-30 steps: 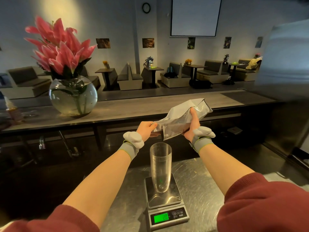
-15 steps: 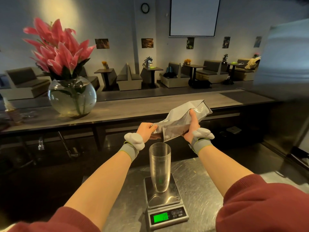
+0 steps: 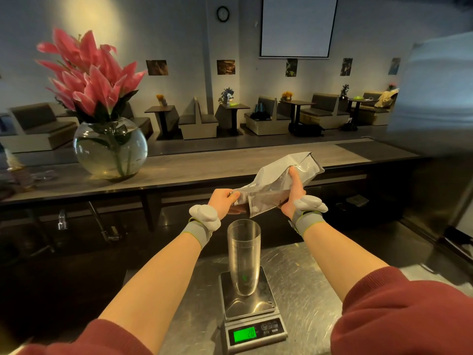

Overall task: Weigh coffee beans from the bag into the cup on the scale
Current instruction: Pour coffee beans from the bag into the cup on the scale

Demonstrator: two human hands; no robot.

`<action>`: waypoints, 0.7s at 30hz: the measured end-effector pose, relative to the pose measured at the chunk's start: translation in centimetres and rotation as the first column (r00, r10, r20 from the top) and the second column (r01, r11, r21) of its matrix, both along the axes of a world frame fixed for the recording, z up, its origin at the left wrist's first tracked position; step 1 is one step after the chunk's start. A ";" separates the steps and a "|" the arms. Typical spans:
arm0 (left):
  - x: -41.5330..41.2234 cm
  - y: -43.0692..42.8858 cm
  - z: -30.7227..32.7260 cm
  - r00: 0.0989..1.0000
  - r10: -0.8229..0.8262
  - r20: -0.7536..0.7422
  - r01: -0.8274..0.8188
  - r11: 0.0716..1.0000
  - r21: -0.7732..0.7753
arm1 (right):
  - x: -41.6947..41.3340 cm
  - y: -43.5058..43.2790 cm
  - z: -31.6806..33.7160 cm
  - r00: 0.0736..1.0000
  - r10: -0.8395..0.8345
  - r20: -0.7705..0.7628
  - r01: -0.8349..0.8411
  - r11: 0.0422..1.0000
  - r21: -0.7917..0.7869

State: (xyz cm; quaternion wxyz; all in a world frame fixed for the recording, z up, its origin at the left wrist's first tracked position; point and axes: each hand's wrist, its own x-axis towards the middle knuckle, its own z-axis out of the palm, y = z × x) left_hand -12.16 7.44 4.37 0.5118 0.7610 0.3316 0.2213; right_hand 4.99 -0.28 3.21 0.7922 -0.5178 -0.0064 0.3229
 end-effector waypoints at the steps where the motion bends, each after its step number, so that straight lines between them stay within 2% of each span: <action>1: 0.0 0.0 0.1 1.000 -0.006 -0.003 0.006 1.000 -0.004 | -0.1 -0.1 0.0 1.000 -0.001 -0.005 0.001 1.000 0.015; 21: 0.0 0.0 0.3 0.998 0.002 0.059 0.000 0.999 -0.034 | -0.8 -0.2 0.7 1.000 -0.009 0.000 0.009 0.999 0.047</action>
